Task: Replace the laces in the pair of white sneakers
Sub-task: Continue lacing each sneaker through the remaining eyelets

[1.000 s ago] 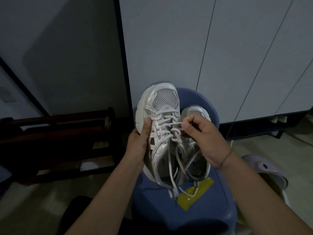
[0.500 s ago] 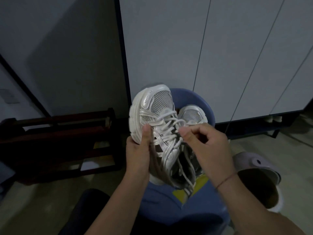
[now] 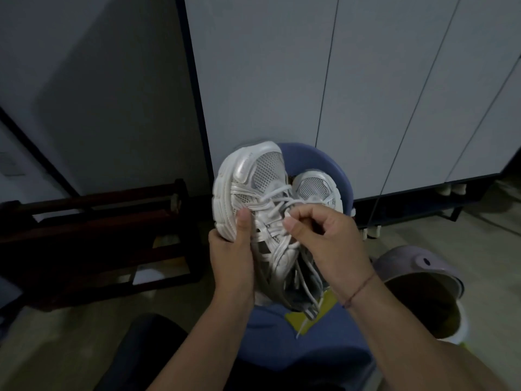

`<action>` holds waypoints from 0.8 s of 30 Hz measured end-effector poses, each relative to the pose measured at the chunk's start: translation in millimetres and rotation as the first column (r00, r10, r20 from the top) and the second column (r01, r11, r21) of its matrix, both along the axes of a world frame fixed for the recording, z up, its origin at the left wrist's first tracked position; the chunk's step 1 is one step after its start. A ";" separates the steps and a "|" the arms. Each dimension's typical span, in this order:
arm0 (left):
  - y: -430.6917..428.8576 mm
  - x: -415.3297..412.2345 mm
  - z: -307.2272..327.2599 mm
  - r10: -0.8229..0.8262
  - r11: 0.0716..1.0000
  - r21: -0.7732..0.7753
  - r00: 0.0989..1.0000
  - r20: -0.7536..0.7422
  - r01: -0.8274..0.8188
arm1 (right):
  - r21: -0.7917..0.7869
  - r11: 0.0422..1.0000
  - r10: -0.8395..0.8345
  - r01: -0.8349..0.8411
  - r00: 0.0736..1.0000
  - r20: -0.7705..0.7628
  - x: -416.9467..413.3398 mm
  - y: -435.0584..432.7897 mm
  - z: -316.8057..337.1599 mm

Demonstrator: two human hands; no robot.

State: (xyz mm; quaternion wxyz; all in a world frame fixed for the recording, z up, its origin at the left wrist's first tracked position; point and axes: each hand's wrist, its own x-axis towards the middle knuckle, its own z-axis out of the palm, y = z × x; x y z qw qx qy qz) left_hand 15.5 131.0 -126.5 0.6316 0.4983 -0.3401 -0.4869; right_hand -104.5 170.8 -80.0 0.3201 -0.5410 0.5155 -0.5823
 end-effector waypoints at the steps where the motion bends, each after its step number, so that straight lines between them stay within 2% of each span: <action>1: -1.5 0.1 -0.2 0.007 1.000 0.016 1.000 -0.011 -0.007 | -0.032 0.999 0.041 -0.042 0.999 -0.035 0.1 0.5 -0.4; 4: -2.1 0.7 -0.1 0.006 1.000 0.029 1.000 -0.027 -0.006 | -0.100 0.981 0.153 -0.166 0.980 -0.125 -1.3 1.9 -3.4; 8: -1.1 1.3 1.4 -0.025 0.999 0.024 0.999 -0.031 0.025 | -0.111 0.959 0.234 -0.259 0.952 -0.198 -0.9 3.3 -4.2; 10: -1.2 0.5 2.6 -0.042 0.997 0.057 0.998 -0.047 0.044 | -0.098 0.969 0.209 -0.225 0.966 -0.153 -3.9 3.0 -1.6; 14: -4.5 2.3 3.3 -0.095 0.979 0.168 0.986 -0.134 0.117 | -0.060 0.998 0.022 -0.021 1.000 0.021 -26.5 -4.6 1.9; 16: -4.9 3.9 3.7 -0.120 0.969 0.196 0.980 -0.156 0.150 | -0.037 0.999 -0.005 0.004 1.000 -0.006 -37.1 -7.4 3.5; 21: -2.0 1.7 8.5 -0.158 0.972 0.152 0.978 -0.135 0.178 | -0.001 0.995 0.101 -0.102 0.982 -0.157 -35.1 -6.1 1.6; 24: -1.3 0.8 8.4 -0.175 0.974 0.127 0.978 -0.111 0.188 | -0.029 0.998 0.044 -0.052 0.974 -0.223 -31.7 -5.5 0.3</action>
